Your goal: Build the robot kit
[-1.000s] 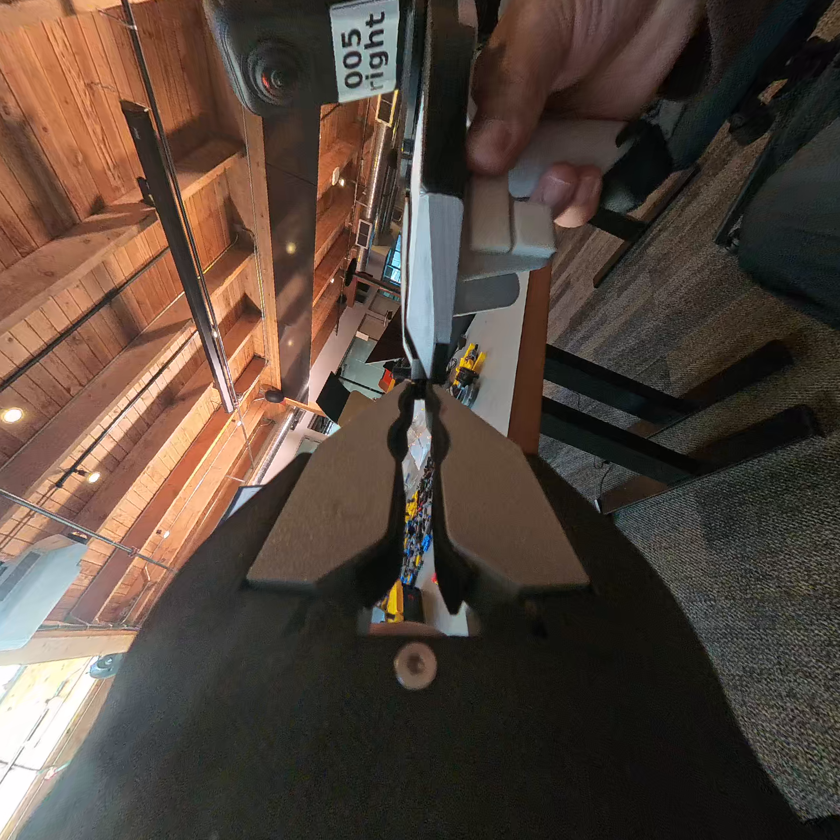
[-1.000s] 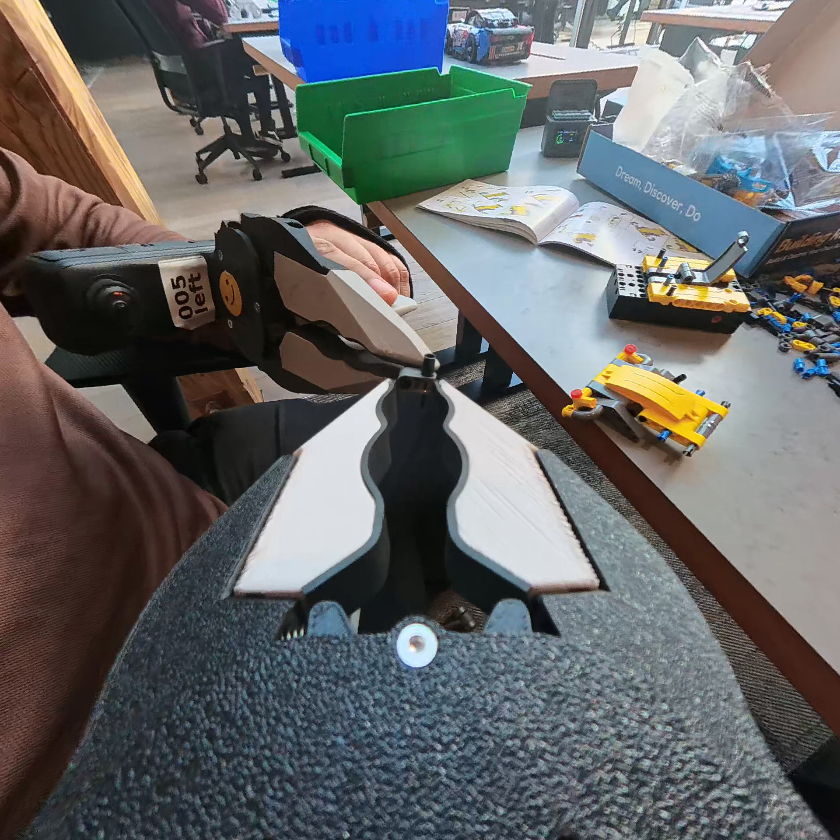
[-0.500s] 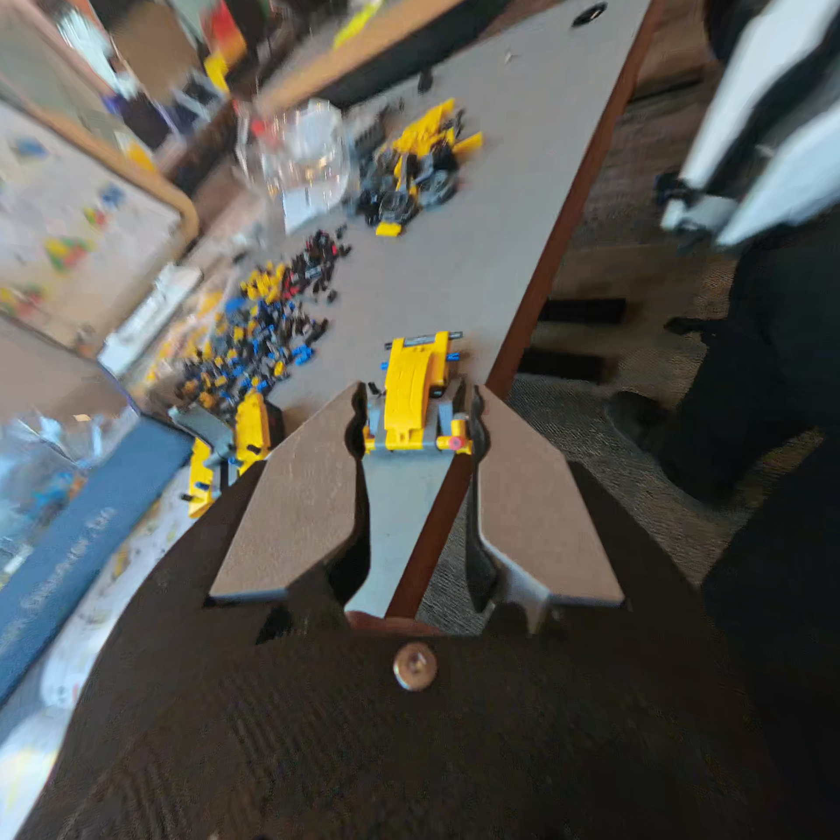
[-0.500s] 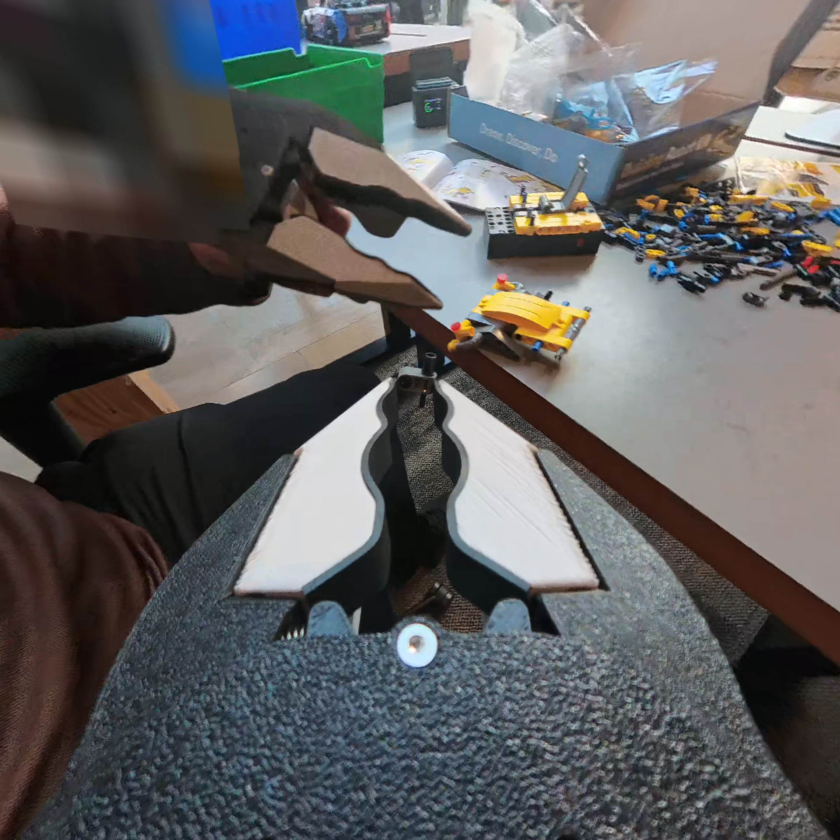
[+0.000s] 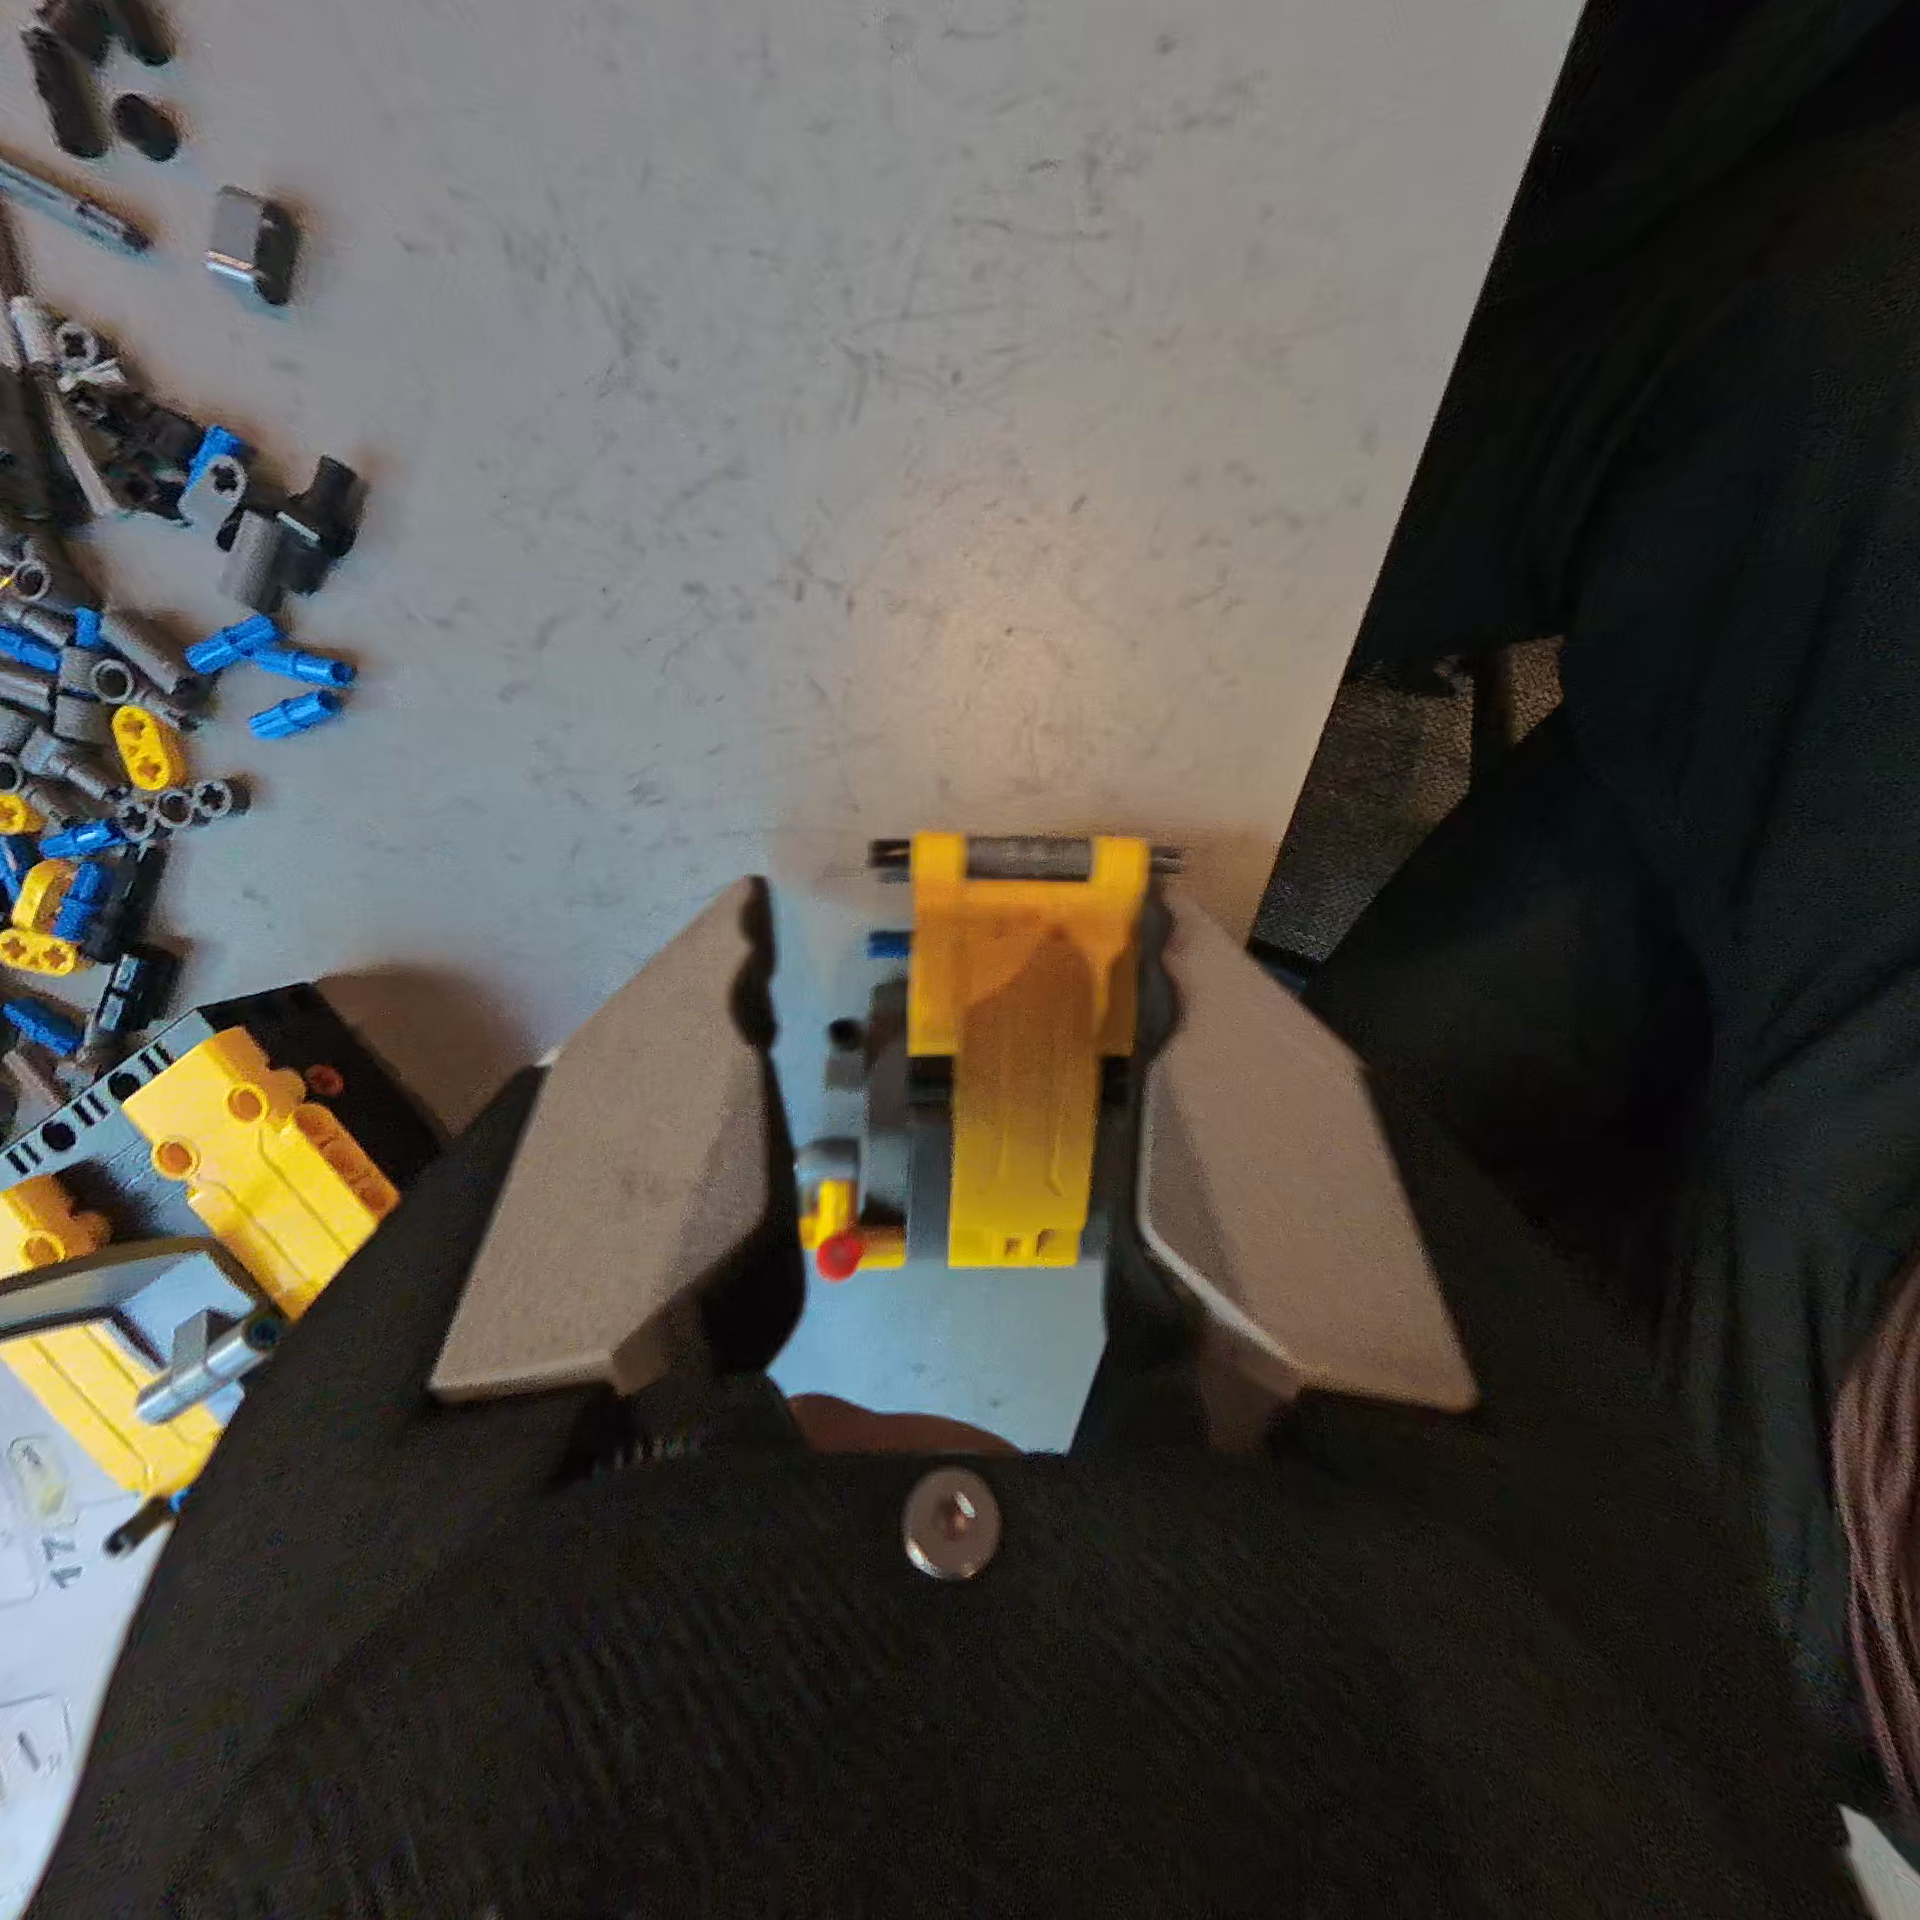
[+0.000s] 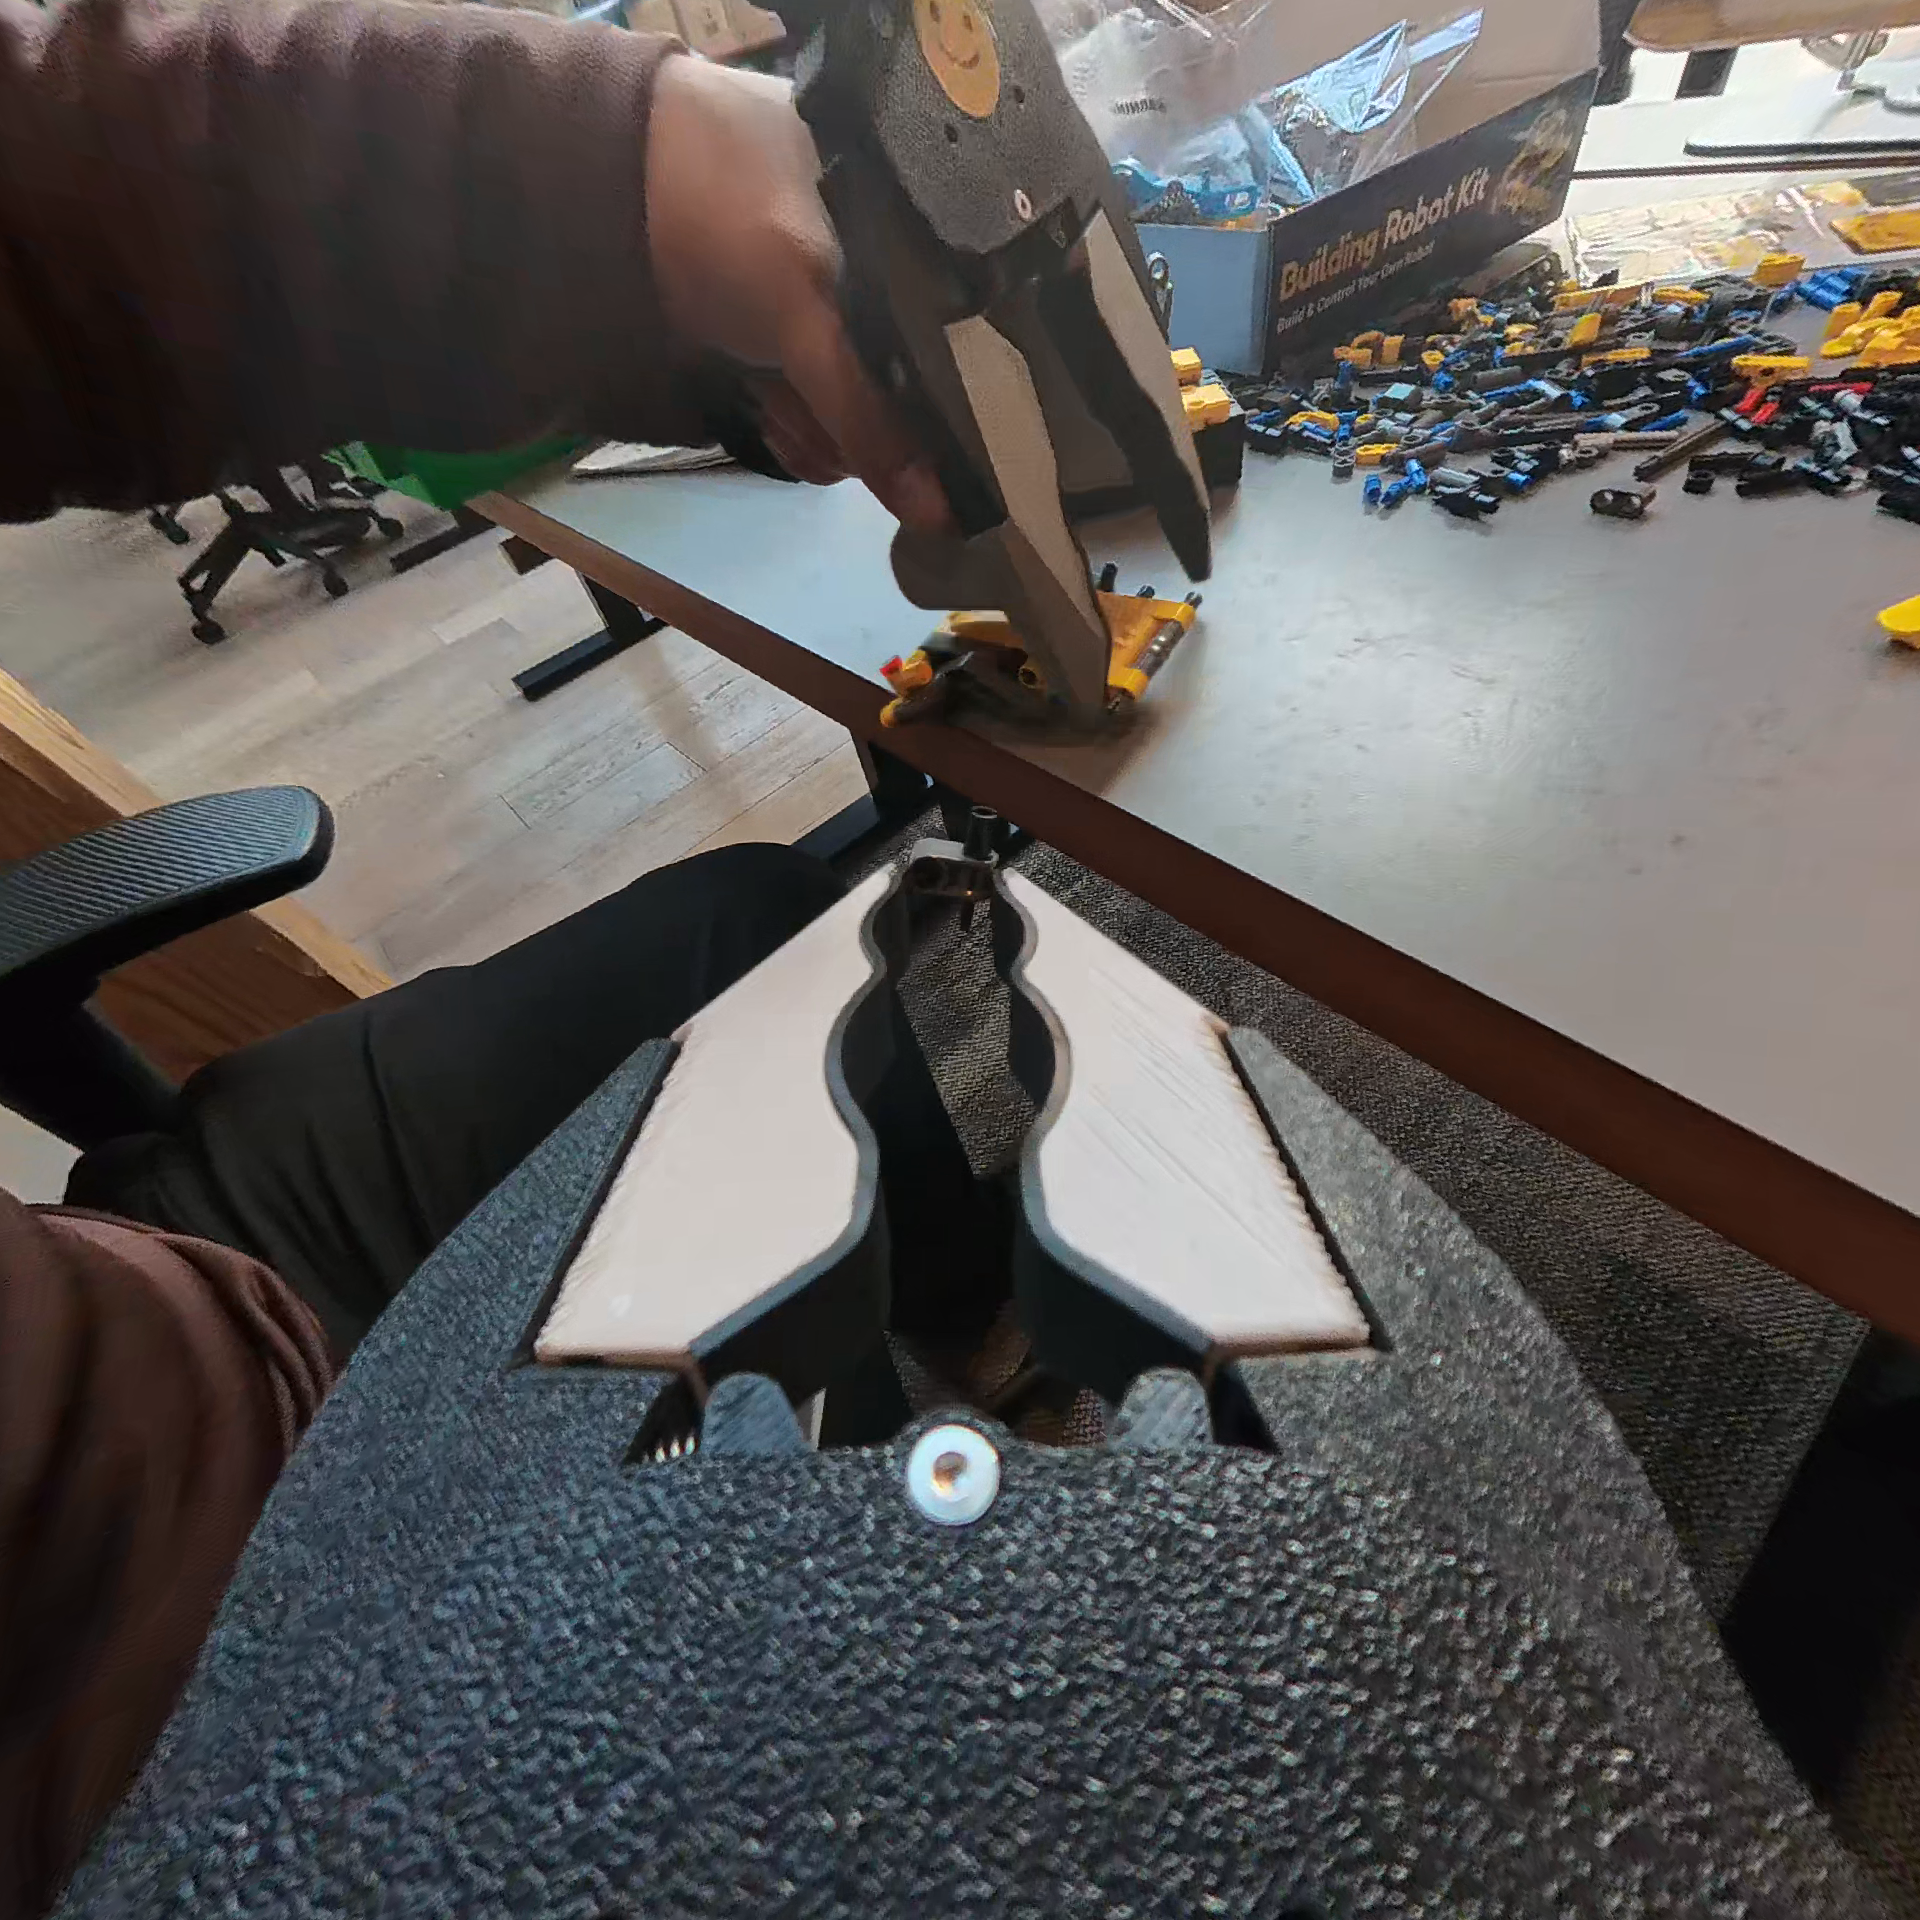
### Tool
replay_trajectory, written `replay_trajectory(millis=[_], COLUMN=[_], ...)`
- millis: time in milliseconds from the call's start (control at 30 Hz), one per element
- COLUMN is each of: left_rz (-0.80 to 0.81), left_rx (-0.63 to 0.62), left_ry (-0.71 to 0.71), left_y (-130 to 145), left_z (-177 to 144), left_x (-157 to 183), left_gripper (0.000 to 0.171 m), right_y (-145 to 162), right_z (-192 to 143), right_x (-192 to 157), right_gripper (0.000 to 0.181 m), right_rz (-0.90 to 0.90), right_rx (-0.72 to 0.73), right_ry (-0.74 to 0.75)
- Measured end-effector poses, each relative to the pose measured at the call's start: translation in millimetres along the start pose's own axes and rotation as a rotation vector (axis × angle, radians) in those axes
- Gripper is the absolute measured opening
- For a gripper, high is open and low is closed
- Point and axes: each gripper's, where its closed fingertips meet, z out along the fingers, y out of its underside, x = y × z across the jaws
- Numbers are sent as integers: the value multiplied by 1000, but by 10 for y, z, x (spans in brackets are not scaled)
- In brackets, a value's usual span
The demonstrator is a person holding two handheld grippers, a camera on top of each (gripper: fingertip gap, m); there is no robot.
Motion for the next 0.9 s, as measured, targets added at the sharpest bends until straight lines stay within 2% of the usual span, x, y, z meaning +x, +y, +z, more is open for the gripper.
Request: replay_trajectory(millis=[33,200,300,433,500,667,767,900], left_rz=[1,-1,-15,-62,-80,-122,-130,-100], left_rx=[7,115,235,489,563,748,876,946], left_ry=[0,-21,-43,-61,-88,-115,-109,-107], left_y=[-12,-71,-115,-171,-110,20,52,145], left_z=[10,5,-140,-473,-571,-813,-961,-990], left_x=[2,-27,-57,-62,-92,-175,-179,-136], left_gripper=[50,49,49,49,49,49,49,49], right_y=[-4,-41,-48,-231,-372,-506,-437,-272], right_z=[4,70,158,402,576,991,1215,1422], right_x=[-4,-53,-13,65,80,161,226,349], right_gripper=[11,11,11,11,11,11,11,11], right_rz=[-8,-87,-144,-22,40,106,68,4], right_rx=[-1,-28,-69,-51,-35,-59,-139,-289], right_ry=[2,21,79,125,126,138,166,205])
